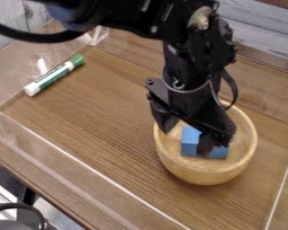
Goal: Put the blue block in the brown bowl
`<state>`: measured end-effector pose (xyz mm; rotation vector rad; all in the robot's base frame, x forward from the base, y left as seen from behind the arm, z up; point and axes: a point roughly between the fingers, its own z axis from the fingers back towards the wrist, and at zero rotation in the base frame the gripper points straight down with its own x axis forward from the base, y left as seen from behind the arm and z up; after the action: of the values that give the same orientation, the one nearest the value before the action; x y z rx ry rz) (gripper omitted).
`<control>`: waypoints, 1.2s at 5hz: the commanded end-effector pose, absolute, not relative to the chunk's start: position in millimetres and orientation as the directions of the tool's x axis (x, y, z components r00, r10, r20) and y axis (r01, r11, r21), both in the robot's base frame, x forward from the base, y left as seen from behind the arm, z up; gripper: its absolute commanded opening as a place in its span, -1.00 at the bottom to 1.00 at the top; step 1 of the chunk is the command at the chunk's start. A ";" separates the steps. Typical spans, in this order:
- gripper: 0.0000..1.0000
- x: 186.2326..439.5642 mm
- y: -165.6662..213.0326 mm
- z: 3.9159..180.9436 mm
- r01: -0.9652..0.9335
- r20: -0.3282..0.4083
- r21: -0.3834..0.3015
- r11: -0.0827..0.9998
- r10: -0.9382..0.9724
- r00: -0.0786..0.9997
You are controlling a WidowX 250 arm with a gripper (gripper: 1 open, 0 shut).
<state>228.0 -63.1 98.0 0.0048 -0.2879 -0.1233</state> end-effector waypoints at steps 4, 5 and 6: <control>1.00 237.7 -56.4 124.1 0.098 0.336 0.007 0.995 -0.094 0.937; 1.00 238.0 -53.8 127.0 0.094 0.334 0.005 0.996 -0.090 0.938; 1.00 238.7 -51.6 128.7 0.092 0.332 0.004 0.996 -0.089 0.939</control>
<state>228.6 -50.6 110.9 0.0013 -0.2710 -0.0966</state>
